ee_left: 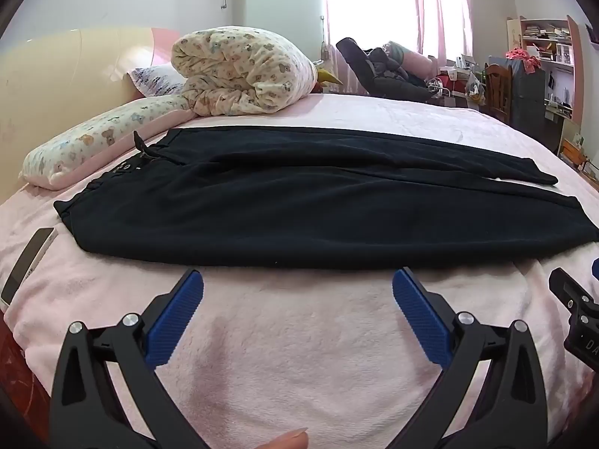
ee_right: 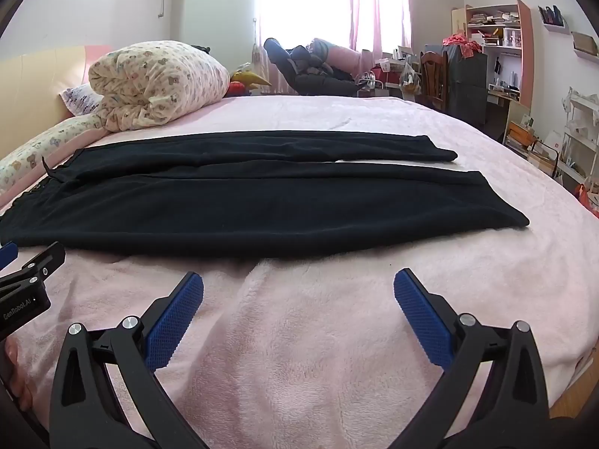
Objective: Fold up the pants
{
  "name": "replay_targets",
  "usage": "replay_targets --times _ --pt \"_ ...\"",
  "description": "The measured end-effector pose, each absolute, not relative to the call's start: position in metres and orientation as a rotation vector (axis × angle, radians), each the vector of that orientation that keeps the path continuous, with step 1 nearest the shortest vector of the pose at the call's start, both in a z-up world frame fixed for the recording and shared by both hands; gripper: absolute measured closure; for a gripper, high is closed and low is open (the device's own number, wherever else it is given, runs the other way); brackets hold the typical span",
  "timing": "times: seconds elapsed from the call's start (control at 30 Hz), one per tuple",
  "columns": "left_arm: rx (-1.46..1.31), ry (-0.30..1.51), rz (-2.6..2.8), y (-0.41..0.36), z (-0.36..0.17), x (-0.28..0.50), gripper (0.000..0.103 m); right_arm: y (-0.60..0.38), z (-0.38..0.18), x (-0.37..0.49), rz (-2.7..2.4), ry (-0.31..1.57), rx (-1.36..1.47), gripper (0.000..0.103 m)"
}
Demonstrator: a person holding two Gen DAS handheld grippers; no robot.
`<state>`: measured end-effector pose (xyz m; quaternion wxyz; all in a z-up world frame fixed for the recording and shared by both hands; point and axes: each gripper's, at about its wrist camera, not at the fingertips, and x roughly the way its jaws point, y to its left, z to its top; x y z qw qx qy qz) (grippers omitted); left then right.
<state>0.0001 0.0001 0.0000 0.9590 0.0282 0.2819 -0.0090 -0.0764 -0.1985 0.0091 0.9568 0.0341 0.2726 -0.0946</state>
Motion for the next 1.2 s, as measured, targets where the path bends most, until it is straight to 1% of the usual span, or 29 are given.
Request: replay_targets --times 1.2 --pt "0.054 0.573 -0.018 0.0002 0.0 0.0002 0.002 -0.1977 0.0077 -0.0753 -0.192 0.556 0.073 0.001"
